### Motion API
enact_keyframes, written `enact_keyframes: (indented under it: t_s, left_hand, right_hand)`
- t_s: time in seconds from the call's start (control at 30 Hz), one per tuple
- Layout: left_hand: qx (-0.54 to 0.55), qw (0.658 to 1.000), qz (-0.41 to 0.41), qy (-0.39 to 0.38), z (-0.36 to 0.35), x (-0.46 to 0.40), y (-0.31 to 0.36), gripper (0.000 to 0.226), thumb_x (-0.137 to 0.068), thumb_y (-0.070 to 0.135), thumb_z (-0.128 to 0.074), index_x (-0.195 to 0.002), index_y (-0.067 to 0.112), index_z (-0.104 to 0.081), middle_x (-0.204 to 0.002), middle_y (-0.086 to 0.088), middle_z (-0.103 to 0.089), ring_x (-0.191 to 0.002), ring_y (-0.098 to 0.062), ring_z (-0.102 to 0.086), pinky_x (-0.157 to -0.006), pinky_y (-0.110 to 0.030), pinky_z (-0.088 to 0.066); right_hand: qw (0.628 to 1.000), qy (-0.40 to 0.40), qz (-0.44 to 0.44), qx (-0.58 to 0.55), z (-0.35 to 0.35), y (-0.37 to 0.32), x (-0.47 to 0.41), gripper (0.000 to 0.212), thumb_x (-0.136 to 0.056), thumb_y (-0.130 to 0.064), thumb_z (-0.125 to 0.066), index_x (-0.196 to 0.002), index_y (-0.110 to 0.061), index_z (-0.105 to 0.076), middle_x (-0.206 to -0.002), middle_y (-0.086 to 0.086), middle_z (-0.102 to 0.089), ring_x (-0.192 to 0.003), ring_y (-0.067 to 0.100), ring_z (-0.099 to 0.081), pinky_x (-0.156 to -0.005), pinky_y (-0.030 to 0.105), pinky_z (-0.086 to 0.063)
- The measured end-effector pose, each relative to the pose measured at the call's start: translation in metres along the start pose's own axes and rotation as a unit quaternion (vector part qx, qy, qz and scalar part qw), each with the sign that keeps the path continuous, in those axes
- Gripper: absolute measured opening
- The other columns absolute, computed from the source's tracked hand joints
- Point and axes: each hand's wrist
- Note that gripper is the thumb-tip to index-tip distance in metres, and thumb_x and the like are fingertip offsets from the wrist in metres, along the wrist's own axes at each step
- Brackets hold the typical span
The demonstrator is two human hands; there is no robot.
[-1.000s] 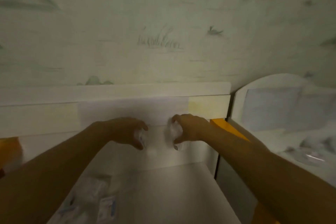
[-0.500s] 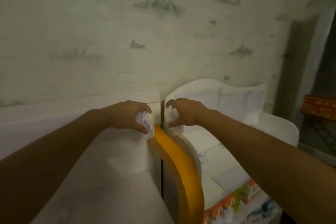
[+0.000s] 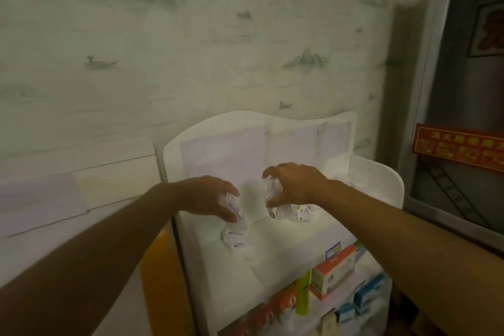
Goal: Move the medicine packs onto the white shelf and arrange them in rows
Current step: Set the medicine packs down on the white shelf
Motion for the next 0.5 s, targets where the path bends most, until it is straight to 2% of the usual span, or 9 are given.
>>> enact_keyframes:
  t_s: [0.3,0.5]
  left_hand:
    - [-0.114,0.986,0.044,-0.117,-0.055,-0.056,0.023,0.074,-0.074,0.062,-0.069,-0.138,0.035,-0.041,-0.141,0.007,-0.046,-0.128,-0.016,-0.044,-0.101,-0.028,-0.033]
    - [-0.121,0.981,0.077,-0.13,-0.073,-0.097,-0.007,0.08,-0.069,0.063,-0.072,-0.136,0.033,-0.042,-0.139,0.004,-0.046,-0.128,-0.019,-0.043,-0.102,-0.031,-0.034]
  right_hand:
    - [0.998,-0.049,-0.013,-0.039,-0.058,0.08,0.01,0.074,-0.072,-0.063,-0.07,-0.136,-0.036,-0.042,-0.135,-0.005,-0.054,-0.119,0.021,-0.053,-0.092,0.037,-0.046]
    - [0.995,-0.078,-0.029,-0.046,-0.09,0.104,-0.001,0.074,-0.074,-0.061,-0.069,-0.139,-0.036,-0.041,-0.138,-0.007,-0.052,-0.121,0.02,-0.053,-0.095,0.038,-0.045]
Point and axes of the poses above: each hand's wrist, its own x-axis away from the middle knuckle, its own z-axis out of the back of the hand, y = z × x
